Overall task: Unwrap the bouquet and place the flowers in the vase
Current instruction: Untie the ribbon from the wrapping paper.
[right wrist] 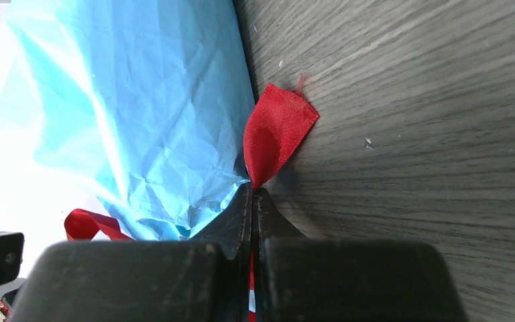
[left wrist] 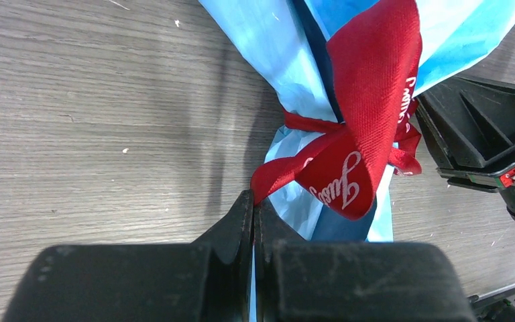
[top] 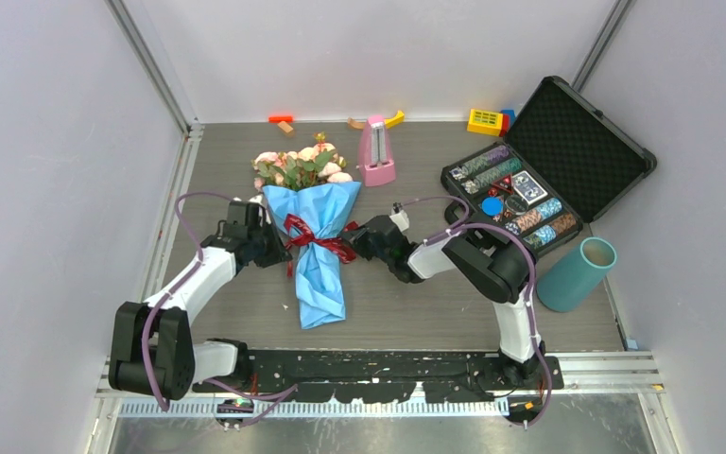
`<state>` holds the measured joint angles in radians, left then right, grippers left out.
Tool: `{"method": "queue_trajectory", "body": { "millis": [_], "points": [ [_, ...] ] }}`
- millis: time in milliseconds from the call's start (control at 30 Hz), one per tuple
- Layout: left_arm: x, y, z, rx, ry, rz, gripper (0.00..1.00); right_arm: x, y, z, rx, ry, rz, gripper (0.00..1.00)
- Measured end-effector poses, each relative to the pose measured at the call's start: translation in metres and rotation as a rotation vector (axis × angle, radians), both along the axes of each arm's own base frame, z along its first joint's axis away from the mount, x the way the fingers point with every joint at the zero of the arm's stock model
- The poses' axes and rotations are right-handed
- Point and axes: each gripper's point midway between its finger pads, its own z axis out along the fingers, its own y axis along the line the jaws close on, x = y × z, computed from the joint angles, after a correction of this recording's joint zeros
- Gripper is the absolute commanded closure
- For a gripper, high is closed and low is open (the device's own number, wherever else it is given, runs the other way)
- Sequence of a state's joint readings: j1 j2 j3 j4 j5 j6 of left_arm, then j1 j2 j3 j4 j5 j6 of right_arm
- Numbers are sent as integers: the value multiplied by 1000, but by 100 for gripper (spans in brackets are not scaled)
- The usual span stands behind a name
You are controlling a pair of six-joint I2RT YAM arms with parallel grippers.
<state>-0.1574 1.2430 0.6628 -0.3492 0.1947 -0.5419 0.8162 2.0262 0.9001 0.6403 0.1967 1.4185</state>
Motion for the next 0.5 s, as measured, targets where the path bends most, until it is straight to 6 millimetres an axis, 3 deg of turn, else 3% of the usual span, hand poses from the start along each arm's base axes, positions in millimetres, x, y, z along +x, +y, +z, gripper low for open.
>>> {"method": "queue_trajectory", "body": {
  "millis": [233,500],
  "points": [
    [4,4,3,16,-7,17,100,1,-4,7,-44,-37,9,100],
    [7,11,5,27,-10,46,100,5,-9,30,-77,-106,10,100]
  ]
}}
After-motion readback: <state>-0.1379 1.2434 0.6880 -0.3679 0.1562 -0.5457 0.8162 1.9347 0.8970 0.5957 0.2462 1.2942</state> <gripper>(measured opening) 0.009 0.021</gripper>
